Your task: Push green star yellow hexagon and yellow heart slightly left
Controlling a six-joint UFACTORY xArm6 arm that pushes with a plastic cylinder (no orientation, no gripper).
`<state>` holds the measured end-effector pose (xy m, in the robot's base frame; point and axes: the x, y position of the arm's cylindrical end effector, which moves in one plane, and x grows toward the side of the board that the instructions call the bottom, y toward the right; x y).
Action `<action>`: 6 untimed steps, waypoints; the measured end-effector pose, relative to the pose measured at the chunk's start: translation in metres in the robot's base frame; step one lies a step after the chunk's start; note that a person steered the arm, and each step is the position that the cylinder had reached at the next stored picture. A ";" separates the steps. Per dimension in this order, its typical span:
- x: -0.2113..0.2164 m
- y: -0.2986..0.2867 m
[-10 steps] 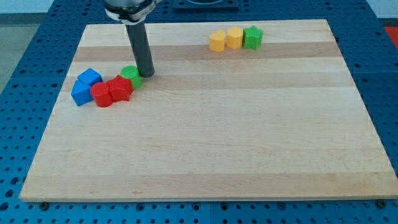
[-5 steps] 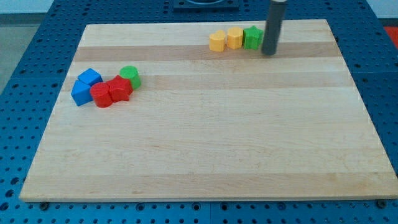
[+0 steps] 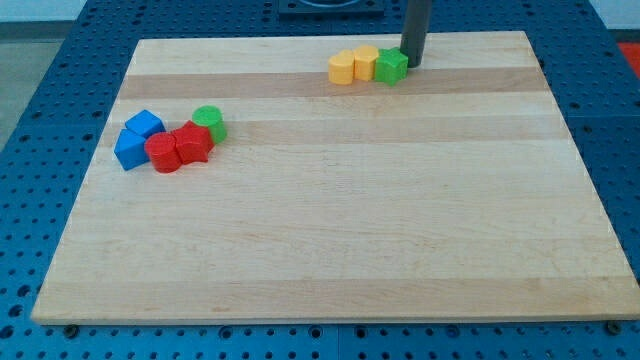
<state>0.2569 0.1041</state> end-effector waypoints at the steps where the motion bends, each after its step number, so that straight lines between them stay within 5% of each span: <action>1: 0.009 -0.018; 6: 0.015 -0.119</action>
